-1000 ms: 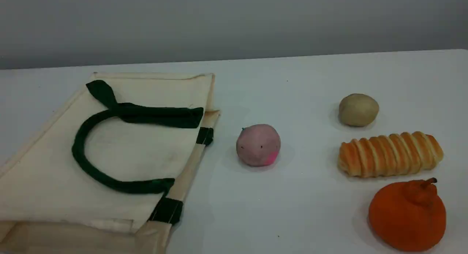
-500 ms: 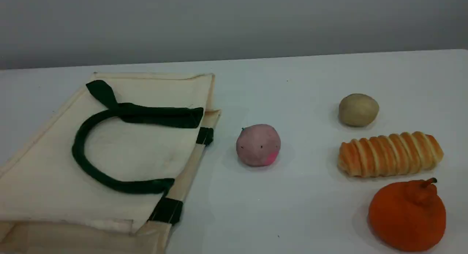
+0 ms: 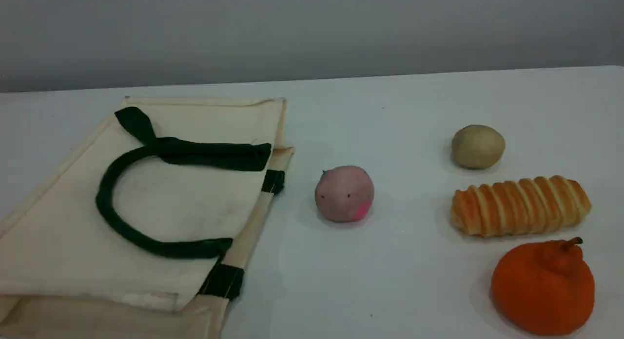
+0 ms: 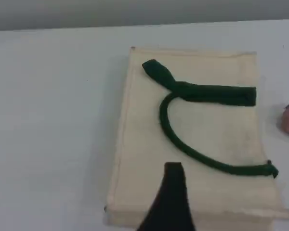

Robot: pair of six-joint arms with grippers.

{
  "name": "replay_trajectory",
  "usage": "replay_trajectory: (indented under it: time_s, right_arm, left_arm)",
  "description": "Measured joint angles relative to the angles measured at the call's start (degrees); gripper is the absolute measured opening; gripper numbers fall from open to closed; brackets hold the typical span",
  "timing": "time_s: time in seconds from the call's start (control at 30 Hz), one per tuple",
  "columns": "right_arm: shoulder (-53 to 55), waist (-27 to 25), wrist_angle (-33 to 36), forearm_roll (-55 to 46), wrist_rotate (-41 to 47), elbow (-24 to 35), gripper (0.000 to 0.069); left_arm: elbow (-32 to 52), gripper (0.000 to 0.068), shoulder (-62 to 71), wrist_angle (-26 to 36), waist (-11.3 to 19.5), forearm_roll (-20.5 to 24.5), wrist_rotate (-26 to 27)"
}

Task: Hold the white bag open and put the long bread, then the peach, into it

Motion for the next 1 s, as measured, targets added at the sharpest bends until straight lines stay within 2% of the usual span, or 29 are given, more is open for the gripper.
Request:
replay_trajectory:
  time_s: [0.3, 0.43, 0.73, 1.0]
  right_arm:
    - [21.4, -0.1, -0.7, 0.3, 0.1, -16.9, 0.0580]
    - [30.2, -0.1, -0.4, 0.3, -0.1, -22.3, 0.0580]
    - [46.9, -0.1, -1.5, 0.4, -0.1, -28.1, 0.0580]
    - [53.9, -0.1, -3.5, 0.4, -0.5, -29.3, 0.0580]
  left_arm:
    - [-10.0, 0.0587, 24.3, -1.3, 0.0, -0.3, 0.0]
    - [-12.9, 0.0587, 35.1, -3.2, 0.0, -0.2, 0.5]
    - [-20.8, 0.0587, 55.2, -4.5, 0.0, 0.0, 0.5]
    - [-25.9, 0.0587, 68.3, -6.0, 0.0, 0.2, 0.7]
